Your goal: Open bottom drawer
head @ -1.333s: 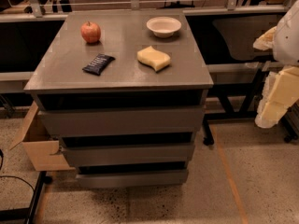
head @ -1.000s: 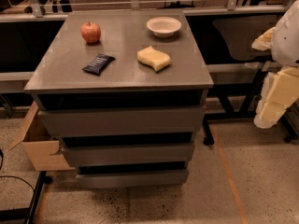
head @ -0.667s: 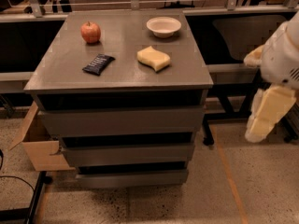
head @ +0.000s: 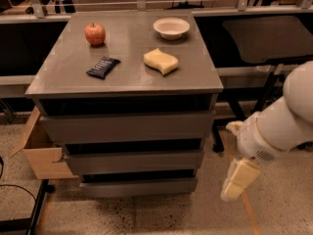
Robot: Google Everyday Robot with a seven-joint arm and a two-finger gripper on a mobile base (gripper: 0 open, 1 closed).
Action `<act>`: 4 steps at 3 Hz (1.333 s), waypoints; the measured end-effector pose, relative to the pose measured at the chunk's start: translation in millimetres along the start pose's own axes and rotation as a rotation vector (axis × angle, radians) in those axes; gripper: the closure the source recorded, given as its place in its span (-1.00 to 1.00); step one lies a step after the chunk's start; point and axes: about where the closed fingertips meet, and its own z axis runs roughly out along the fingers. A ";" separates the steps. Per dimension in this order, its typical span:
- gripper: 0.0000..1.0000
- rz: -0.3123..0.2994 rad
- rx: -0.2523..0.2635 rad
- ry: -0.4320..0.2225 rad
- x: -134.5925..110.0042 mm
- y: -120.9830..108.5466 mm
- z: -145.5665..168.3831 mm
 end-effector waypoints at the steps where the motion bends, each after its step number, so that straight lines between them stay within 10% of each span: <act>1: -1.00 0.026 0.004 -0.017 12.0 6.7 39.3; 2: -1.00 0.025 0.004 -0.018 11.7 6.6 39.7; 4: -1.00 -0.012 -0.174 -0.119 6.5 37.6 123.6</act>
Offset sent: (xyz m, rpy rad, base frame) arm -0.0041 0.0040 -0.0419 0.0215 0.0097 -0.0209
